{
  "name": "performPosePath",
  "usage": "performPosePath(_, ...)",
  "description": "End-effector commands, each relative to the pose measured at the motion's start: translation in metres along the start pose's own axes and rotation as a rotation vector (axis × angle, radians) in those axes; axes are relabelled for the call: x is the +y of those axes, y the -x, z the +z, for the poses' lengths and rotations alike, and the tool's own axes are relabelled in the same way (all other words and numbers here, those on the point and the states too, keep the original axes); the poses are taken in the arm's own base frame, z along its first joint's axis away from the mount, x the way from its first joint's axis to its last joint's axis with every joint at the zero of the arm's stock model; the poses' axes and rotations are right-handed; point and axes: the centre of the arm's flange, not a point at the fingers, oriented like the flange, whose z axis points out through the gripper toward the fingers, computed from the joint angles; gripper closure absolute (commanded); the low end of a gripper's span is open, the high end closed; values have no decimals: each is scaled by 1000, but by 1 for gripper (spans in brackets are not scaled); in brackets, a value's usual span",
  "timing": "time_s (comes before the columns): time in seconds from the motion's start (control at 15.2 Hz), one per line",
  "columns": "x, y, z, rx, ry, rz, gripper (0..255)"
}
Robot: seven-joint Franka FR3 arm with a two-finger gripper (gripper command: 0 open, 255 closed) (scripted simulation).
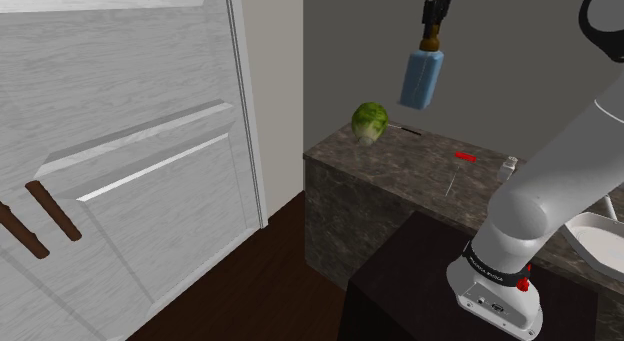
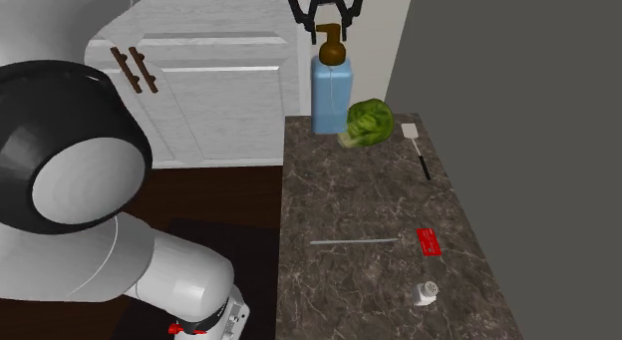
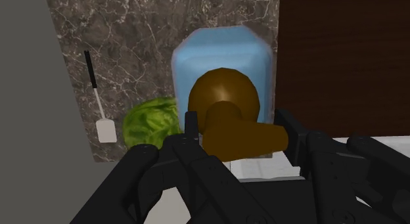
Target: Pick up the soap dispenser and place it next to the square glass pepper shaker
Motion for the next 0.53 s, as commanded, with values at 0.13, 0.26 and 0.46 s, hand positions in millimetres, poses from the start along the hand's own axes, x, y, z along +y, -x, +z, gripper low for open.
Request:
performPosePath(0.13,38,37,16,1,0,-1,255)
performPosePath(0.26,56,54,25,1,0,-1,255)
performPosePath(0.46,83,80,38,1,0,-1,255)
